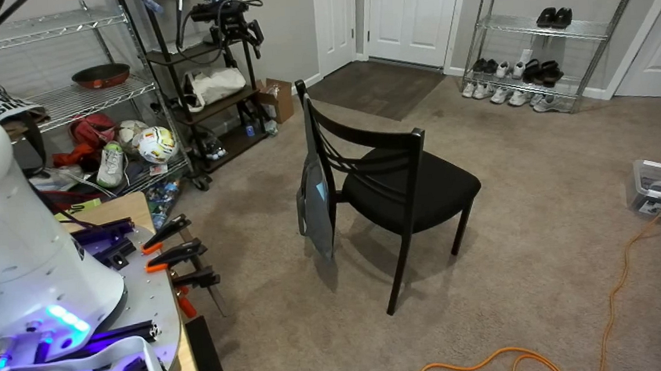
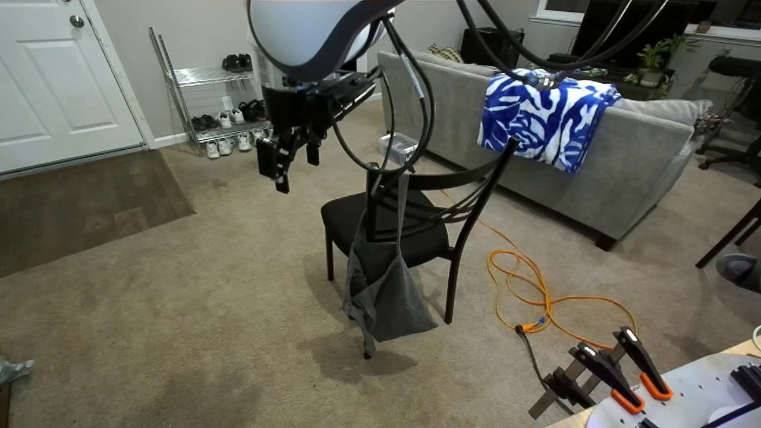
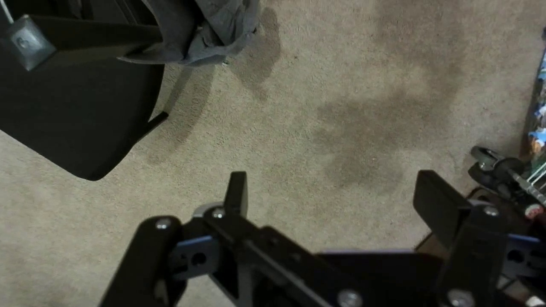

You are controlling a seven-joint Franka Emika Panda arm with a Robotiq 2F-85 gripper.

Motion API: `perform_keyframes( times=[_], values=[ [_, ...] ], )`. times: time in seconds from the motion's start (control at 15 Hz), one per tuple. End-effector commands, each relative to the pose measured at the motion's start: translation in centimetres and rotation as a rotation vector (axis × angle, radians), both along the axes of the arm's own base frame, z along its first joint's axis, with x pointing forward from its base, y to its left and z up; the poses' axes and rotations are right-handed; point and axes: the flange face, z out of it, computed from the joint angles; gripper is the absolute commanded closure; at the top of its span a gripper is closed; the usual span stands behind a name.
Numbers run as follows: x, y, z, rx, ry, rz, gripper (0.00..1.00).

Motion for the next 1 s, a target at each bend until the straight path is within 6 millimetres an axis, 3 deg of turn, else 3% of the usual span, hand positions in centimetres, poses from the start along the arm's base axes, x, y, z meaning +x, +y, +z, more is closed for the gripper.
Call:
perform_keyframes(
  times=[0.0,0.4,0.8,0.93],
  values=[
    [-1.0,1.9,-1.2,-0.140,0.020,0.087,0.00],
    [-2.2,2.7,-3.9,-0.197,0.091,0.407,0.00],
    [-2.4,2.2,-4.5,-0.219,0.144,0.711,0.00],
    [-2.1,2.6,-4.8,-0.199,0.126,0.626,0.00]
  ],
)
